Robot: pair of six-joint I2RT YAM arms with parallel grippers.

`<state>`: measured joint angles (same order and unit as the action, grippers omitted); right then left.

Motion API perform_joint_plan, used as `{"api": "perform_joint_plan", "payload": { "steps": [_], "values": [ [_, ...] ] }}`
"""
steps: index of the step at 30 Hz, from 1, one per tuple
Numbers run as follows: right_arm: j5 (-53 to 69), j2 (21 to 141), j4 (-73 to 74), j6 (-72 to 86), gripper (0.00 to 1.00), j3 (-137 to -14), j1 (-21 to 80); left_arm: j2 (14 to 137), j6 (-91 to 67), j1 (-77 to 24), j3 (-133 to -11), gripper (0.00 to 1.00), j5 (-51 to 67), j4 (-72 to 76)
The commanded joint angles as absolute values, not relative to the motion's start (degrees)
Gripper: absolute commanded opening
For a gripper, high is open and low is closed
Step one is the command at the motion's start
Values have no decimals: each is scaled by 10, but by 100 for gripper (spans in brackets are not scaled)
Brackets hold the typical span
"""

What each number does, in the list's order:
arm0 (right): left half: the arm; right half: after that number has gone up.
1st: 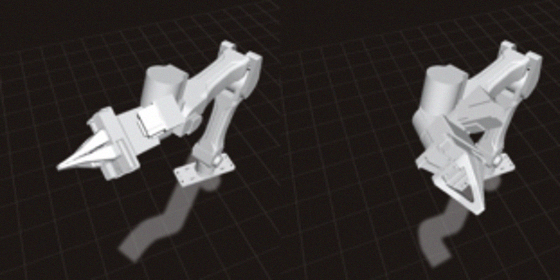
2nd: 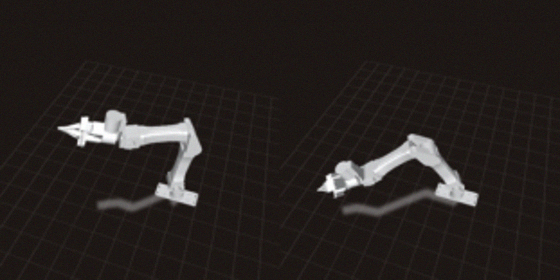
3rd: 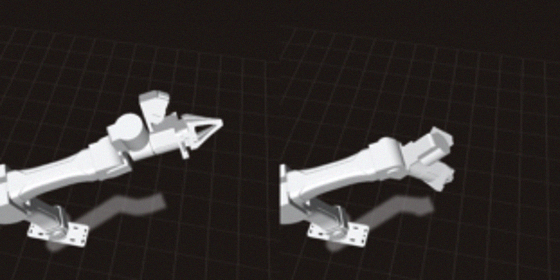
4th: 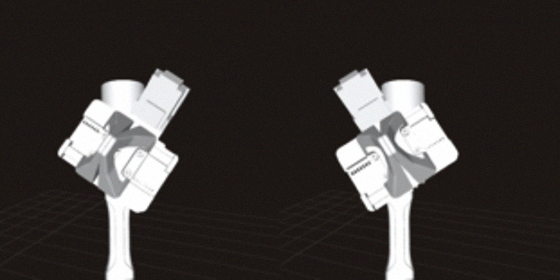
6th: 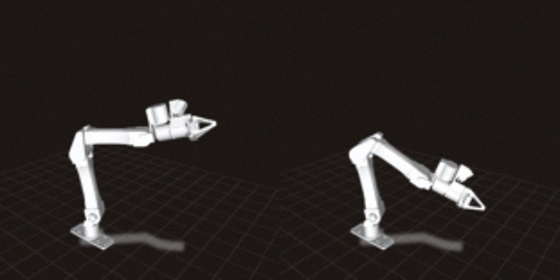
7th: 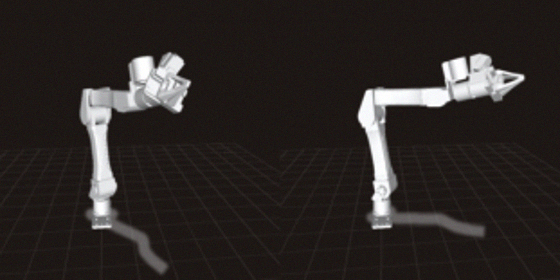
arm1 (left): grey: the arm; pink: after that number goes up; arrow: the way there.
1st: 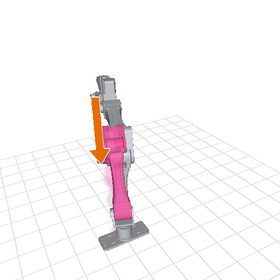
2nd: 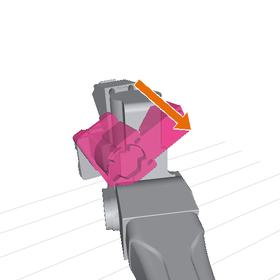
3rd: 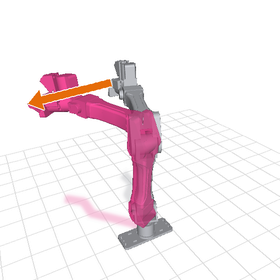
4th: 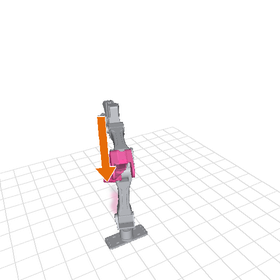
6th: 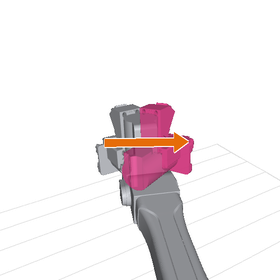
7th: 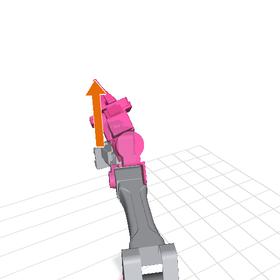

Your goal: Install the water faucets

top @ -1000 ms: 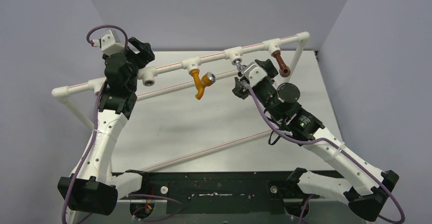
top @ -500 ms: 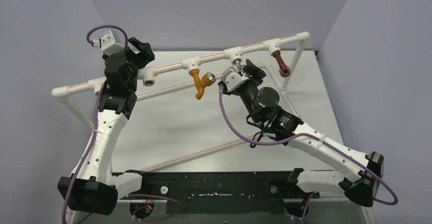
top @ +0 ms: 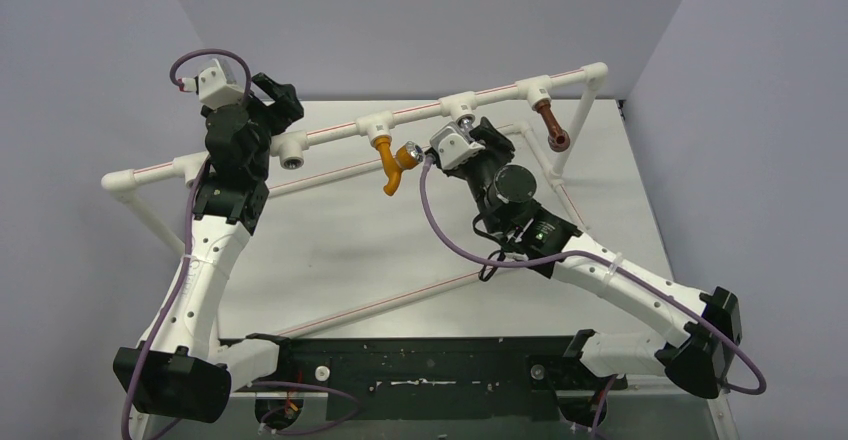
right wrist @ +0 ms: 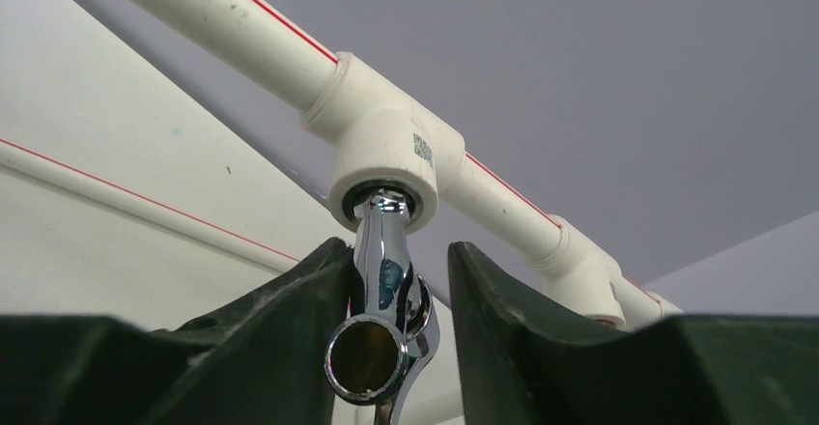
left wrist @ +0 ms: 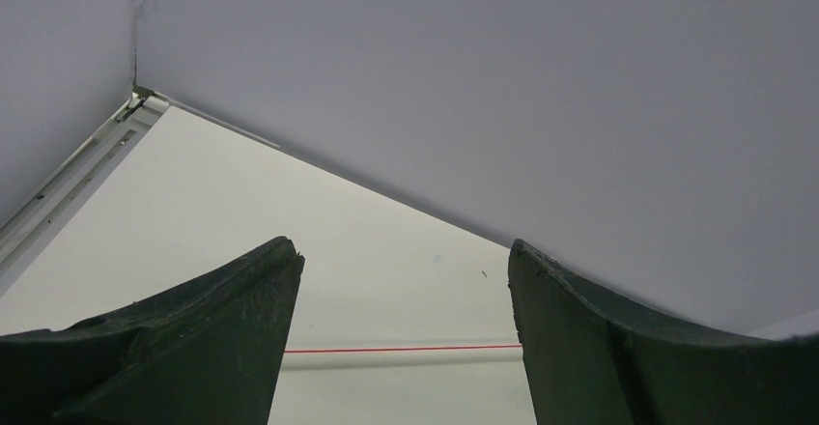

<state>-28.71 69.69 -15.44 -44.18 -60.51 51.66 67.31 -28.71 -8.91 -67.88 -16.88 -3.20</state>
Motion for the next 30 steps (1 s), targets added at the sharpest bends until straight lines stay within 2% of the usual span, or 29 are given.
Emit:
{"api": "perform_joint_plan", "payload": {
  "steps": [1,3,5,9,19,30],
  "values": [
    [-287,700,-185,-421,36,-619,505,707,-281,-88,-632,76,-167,-179],
    [-285,701,-178,-408,21,-623,502,707,-281,-88,-632,76,-167,-179],
    [-284,702,-167,-384,1,-629,501,706,-281,-88,-632,76,-168,-178],
    [-291,689,-179,-282,0,-628,502,707,-281,-88,-632,76,-167,-179],
    [-310,659,-261,132,0,-601,473,707,-281,-88,-632,76,-165,-179],
    [-370,649,-342,467,0,-555,473,706,-281,-88,-631,76,-164,-178]
  ]
}}
